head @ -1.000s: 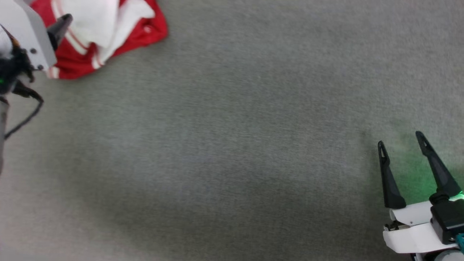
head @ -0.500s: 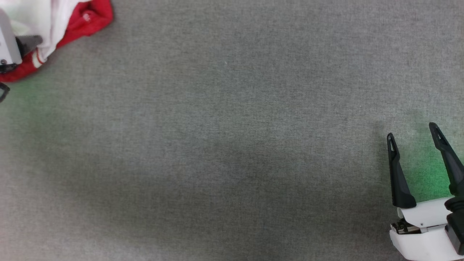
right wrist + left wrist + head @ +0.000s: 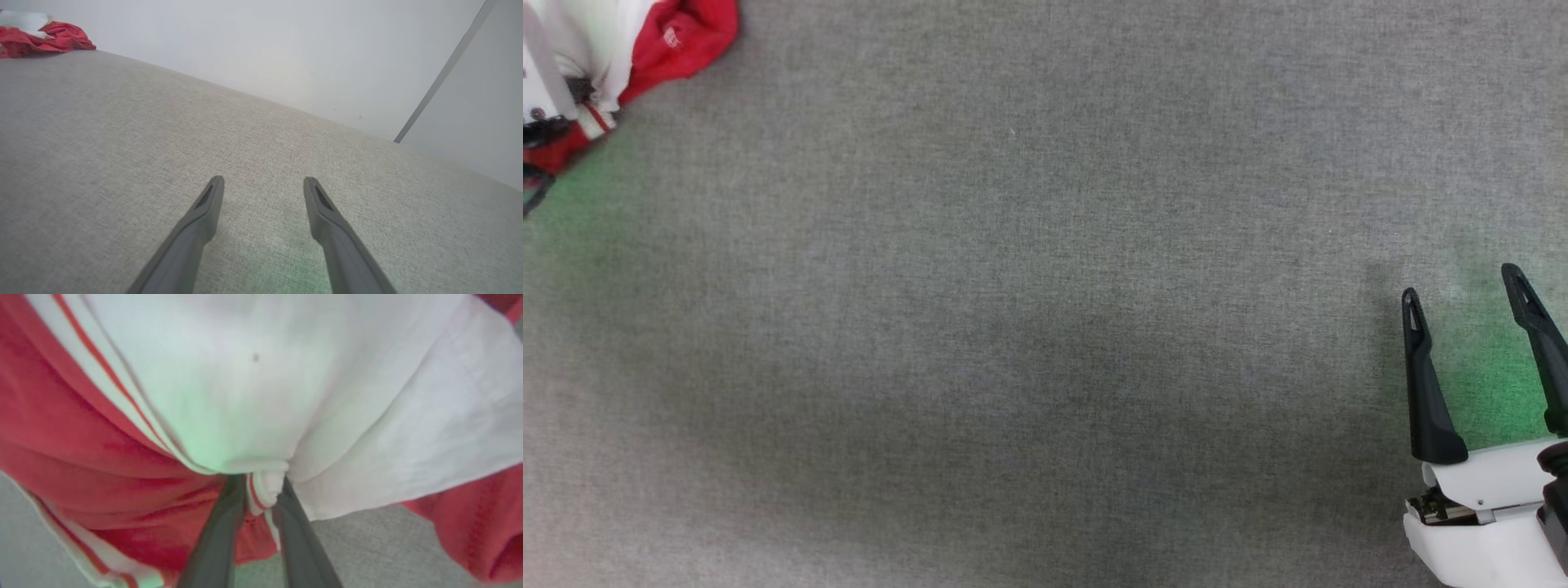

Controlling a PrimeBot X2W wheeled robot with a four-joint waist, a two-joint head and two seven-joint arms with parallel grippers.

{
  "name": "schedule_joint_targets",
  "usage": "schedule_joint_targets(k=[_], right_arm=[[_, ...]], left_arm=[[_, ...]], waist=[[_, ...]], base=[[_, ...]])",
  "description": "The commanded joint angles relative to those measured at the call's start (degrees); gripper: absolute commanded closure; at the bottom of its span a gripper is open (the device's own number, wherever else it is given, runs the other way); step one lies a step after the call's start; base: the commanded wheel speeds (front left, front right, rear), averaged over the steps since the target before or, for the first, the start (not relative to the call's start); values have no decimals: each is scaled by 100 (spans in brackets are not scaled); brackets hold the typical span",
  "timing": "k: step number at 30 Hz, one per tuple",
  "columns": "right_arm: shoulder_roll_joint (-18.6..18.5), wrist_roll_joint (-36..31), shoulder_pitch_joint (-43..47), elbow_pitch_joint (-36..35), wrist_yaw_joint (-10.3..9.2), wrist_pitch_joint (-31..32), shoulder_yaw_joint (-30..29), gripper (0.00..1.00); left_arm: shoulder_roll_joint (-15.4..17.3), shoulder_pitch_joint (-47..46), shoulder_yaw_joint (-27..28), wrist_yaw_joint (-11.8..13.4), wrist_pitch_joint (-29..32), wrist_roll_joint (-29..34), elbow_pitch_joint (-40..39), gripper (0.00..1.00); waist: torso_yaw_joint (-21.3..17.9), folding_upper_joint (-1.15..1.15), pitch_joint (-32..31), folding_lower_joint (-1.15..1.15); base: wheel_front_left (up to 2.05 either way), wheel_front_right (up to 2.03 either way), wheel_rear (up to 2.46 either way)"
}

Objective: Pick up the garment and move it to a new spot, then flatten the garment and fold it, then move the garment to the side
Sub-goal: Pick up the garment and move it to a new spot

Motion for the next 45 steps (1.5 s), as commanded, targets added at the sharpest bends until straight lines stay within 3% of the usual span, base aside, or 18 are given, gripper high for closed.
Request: schedule_joint_targets(k=[1,13,21,32,45], right_arm=[[27,42,-44,33,0,-18,-3,0],[203,166,-144,769,0,-256,165,0],[300,276,-165,1345,0,-387,256,0],[343,448,-13,1873,0,-471,60,0],[342,171,361,2002,0,-480,-906,0]], left_arm=[[-203,206,-40,-19,-29,-57,102,100],[80,-393,-199,53,-919,320,-90,100],[33,-630,-377,-40,-1114,481,-135,100],[-430,-359,-646,-257,-1223,471,-75,100],[-948,821,-702,-348,-1271,4,-752,100]], waist=[[20,0,-100,0],[65,0,-1268,0],[85,0,-2065,0],[32,0,-3094,0],[-746,0,-3484,0]], base=[[0,0,0],[0,0,0],[0,0,0],[0,0,0],[0,0,0]])
